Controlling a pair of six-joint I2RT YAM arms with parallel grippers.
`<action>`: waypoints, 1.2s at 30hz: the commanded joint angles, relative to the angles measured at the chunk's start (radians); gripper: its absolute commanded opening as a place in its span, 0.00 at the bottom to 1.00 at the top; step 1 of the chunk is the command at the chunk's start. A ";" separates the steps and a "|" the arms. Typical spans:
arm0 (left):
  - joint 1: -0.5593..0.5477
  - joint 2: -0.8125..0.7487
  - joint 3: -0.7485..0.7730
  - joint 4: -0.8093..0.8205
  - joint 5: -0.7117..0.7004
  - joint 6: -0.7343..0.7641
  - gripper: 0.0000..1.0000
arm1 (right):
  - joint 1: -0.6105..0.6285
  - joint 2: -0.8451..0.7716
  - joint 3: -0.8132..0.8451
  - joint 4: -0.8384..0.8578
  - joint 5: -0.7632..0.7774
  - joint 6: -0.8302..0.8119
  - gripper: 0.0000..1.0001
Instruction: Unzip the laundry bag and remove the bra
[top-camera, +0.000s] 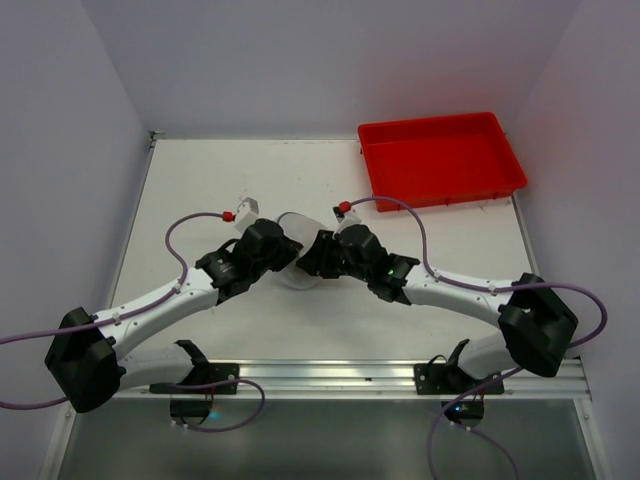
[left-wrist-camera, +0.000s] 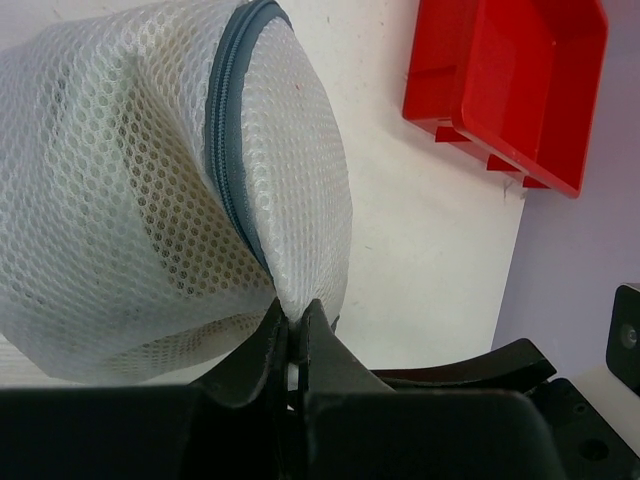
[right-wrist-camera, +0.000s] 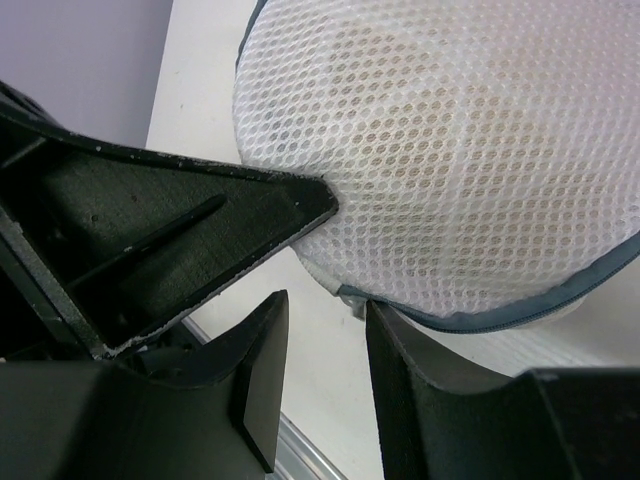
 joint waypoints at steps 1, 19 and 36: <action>-0.015 -0.024 0.040 -0.013 0.012 -0.027 0.04 | -0.005 0.024 0.054 -0.004 0.132 0.019 0.39; 0.014 -0.056 0.045 -0.054 -0.034 0.056 0.03 | -0.008 -0.067 -0.031 -0.054 0.200 -0.119 0.00; 0.196 -0.093 -0.023 0.060 0.048 0.682 0.13 | -0.126 -0.324 -0.109 -0.269 0.058 -0.371 0.00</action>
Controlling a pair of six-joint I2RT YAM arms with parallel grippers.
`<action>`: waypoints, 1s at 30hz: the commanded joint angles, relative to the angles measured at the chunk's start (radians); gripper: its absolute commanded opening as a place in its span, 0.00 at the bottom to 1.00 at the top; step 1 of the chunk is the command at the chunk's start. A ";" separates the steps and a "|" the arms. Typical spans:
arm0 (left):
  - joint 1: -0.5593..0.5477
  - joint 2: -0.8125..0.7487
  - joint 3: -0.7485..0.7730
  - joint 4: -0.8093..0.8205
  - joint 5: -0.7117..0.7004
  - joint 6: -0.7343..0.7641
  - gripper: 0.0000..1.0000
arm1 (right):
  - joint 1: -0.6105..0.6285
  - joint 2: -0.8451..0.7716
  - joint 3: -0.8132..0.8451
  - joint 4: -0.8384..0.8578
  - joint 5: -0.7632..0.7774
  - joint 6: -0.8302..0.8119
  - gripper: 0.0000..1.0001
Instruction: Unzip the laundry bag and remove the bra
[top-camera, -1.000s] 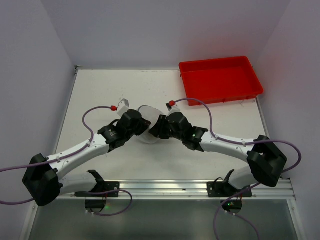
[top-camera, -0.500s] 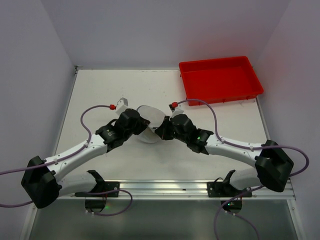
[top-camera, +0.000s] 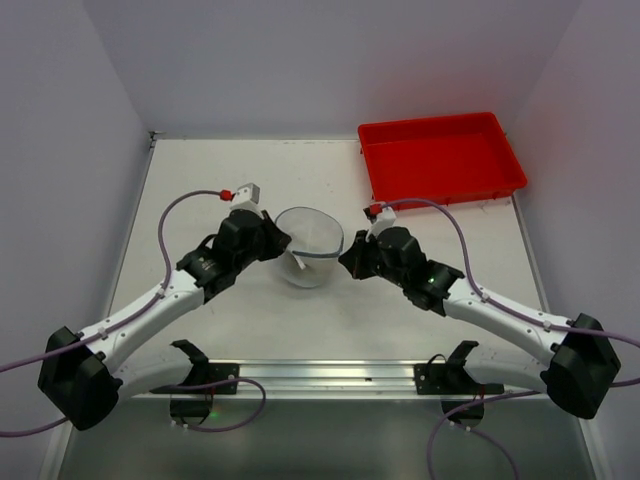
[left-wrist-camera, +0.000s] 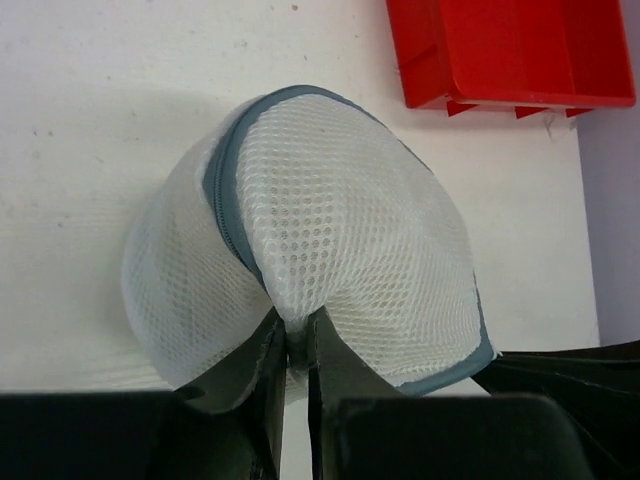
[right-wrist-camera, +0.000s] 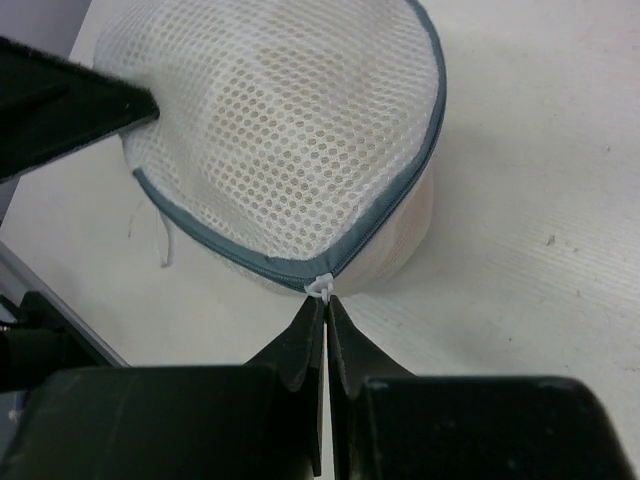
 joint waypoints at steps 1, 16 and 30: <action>0.083 0.002 -0.008 0.067 -0.082 0.266 0.14 | -0.014 -0.027 0.019 -0.087 -0.036 -0.083 0.00; 0.146 -0.001 0.003 -0.075 0.085 -0.145 1.00 | 0.085 0.325 0.288 0.096 -0.122 0.084 0.00; 0.077 0.025 -0.108 0.111 0.145 -0.361 0.87 | 0.119 0.367 0.288 0.126 -0.114 0.092 0.00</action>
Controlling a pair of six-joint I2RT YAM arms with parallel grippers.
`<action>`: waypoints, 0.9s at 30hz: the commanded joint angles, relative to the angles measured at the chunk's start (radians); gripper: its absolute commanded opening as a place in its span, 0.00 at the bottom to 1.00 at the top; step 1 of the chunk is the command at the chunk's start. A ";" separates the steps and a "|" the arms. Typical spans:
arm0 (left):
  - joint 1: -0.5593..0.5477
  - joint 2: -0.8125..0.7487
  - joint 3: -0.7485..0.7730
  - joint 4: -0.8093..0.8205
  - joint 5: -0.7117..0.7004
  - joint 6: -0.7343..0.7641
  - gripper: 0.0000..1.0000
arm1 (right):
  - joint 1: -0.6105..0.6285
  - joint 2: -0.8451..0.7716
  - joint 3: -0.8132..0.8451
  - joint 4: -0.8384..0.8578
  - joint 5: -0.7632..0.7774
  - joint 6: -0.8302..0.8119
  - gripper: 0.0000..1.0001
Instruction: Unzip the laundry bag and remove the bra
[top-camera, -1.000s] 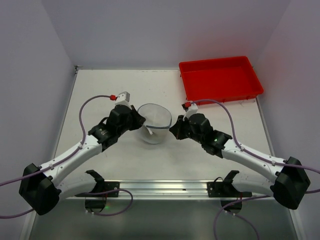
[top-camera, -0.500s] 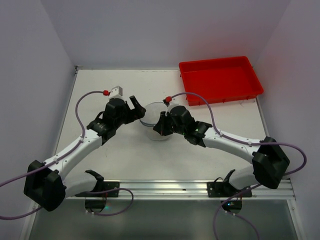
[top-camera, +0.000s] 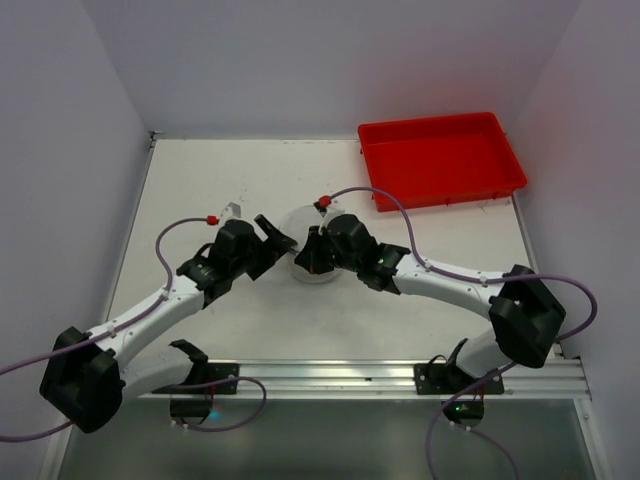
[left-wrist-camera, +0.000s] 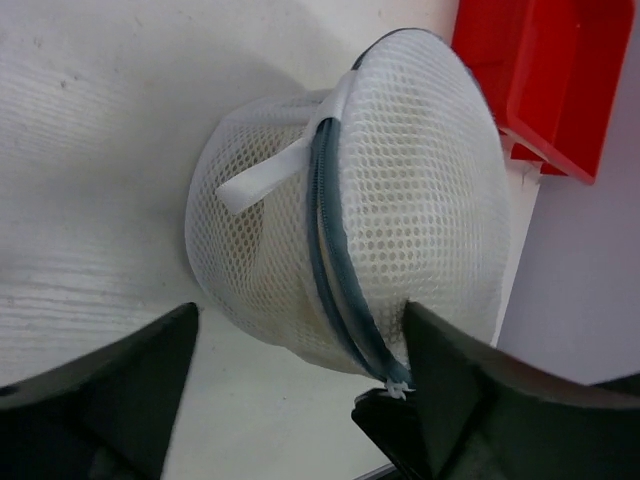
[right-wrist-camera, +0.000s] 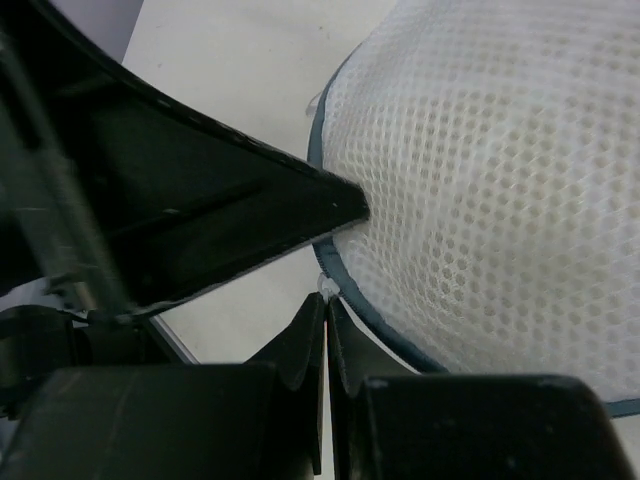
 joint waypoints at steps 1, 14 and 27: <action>-0.013 0.075 0.039 0.088 0.032 -0.039 0.69 | 0.005 -0.011 0.031 0.044 0.007 0.009 0.00; 0.091 0.144 0.114 0.051 -0.005 0.246 0.00 | -0.001 -0.236 -0.170 -0.051 0.177 -0.102 0.00; 0.214 0.402 0.395 -0.067 0.263 0.751 0.34 | -0.012 -0.178 -0.140 0.030 0.021 -0.091 0.00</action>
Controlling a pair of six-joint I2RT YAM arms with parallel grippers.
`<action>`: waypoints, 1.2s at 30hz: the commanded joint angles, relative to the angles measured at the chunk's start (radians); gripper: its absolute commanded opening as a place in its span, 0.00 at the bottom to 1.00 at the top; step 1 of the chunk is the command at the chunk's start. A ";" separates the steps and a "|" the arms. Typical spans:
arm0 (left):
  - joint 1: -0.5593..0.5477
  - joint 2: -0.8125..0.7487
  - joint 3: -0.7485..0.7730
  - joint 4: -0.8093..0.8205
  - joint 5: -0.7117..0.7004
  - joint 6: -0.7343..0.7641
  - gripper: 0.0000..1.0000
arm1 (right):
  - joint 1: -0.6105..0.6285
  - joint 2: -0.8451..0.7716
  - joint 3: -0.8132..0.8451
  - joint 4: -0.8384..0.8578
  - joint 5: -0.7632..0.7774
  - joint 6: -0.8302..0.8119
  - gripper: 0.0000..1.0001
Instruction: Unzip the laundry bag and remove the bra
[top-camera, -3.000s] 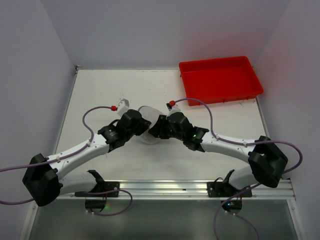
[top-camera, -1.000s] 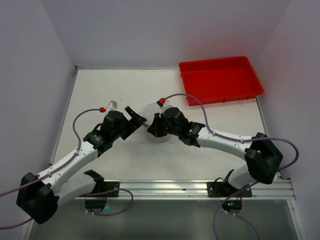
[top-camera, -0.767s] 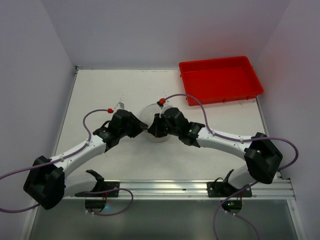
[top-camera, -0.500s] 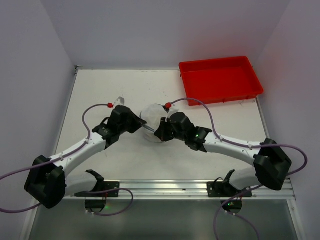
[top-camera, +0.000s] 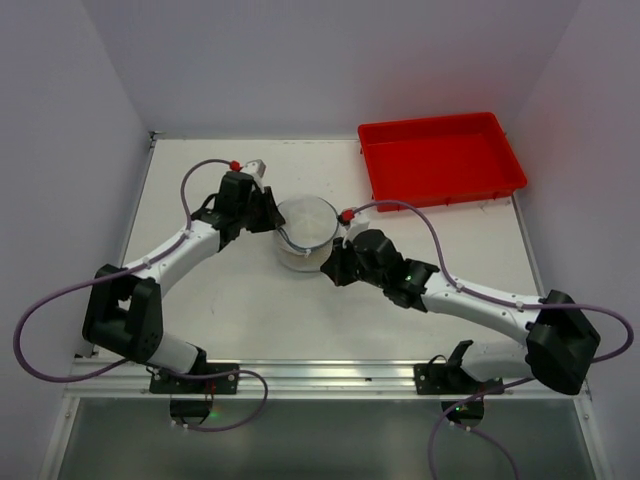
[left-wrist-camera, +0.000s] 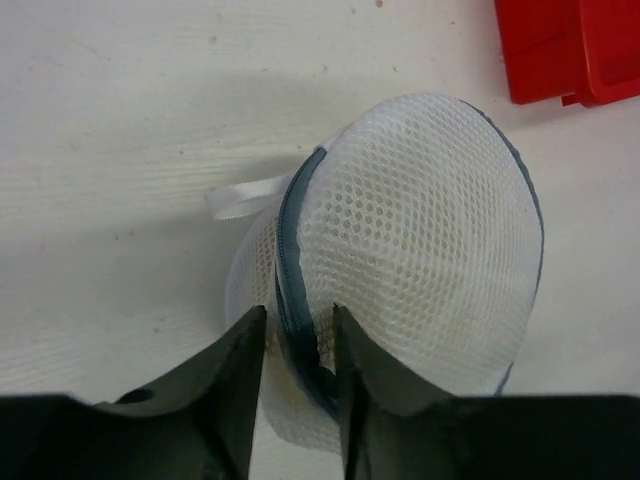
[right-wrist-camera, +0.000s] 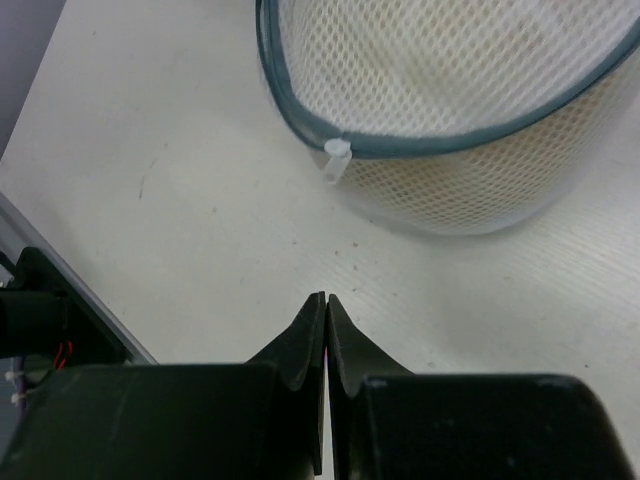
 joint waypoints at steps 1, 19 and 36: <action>0.034 -0.007 0.049 -0.050 0.059 0.091 0.41 | 0.003 0.078 0.077 0.091 -0.096 0.044 0.00; -0.139 -0.407 -0.229 -0.040 -0.164 -0.572 1.00 | -0.039 -0.050 0.034 -0.002 0.034 0.083 0.53; -0.204 -0.150 -0.188 0.074 -0.226 -0.681 0.55 | -0.083 0.009 0.040 0.104 -0.148 0.010 0.58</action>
